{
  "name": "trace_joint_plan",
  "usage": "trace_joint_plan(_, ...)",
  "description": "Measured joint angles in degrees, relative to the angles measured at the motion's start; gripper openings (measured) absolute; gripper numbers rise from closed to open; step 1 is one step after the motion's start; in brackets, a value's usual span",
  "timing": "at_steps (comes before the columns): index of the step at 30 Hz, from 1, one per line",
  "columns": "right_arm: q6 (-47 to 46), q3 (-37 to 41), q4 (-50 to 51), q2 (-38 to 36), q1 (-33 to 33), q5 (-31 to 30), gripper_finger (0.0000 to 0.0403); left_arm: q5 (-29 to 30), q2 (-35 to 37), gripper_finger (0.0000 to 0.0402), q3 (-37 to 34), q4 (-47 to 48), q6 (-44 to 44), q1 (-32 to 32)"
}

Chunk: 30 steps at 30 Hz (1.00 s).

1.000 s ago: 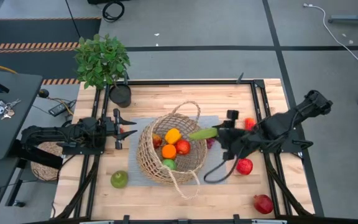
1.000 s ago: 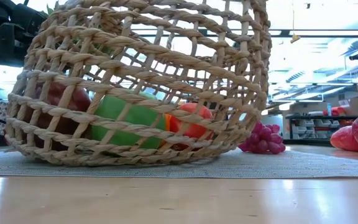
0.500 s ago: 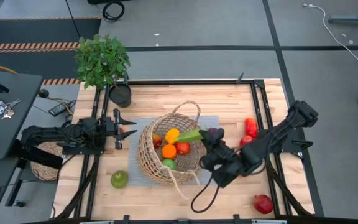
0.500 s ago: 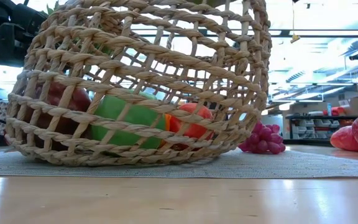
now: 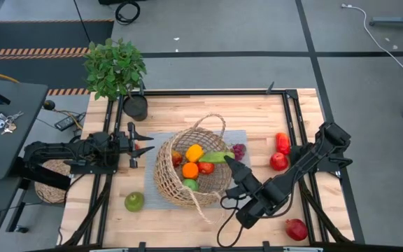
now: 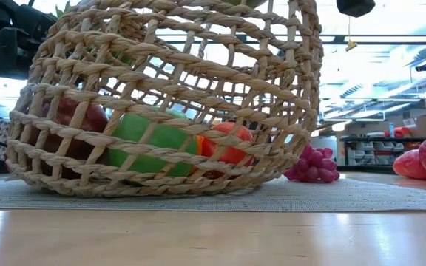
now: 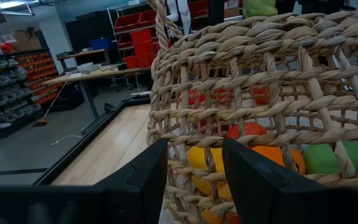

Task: Build produce basket
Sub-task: Put the green cucumber into the brown basket

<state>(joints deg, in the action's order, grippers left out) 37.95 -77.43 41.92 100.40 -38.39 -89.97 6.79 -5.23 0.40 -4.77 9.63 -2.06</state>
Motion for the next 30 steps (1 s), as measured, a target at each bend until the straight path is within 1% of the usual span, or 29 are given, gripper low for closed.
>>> trace_joint_plan(7,-1.67,-0.02,-1.37,-0.48,-0.22,-0.1,0.0174,0.0,-0.02,0.016,0.01,-0.01,0.0,0.01)
trace_joint_plan(12,-4.07,-0.02,-1.53,-0.48,-0.5,2.45,0.0174,0.0,0.0,0.016,-0.01,-0.01,0.02,-0.01)
trace_joint_plan(13,-4.76,-0.02,-1.7,-0.57,-0.6,4.19,0.0174,-0.02,-0.02,0.016,0.01,-0.01,0.0,-0.01)
trace_joint_plan(15,-7.85,-0.02,-1.63,-1.2,-0.59,9.69,0.0174,0.0,0.0,0.016,-0.01,-0.01,0.0,-0.01)
trace_joint_plan(18,-15.82,-0.02,-1.03,-2.9,0.5,18.51,0.0174,-0.01,0.0,0.016,-0.01,-0.01,0.01,0.0)
trace_joint_plan(24,-32.33,-0.02,1.57,-6.85,3.39,29.72,0.0174,-0.02,-0.02,0.016,-0.01,-0.01,0.02,0.01)
trace_joint_plan(30,-43.11,-0.02,1.51,-12.03,6.86,43.92,0.0174,-0.02,0.0,0.016,0.0,-0.01,0.0,0.01)
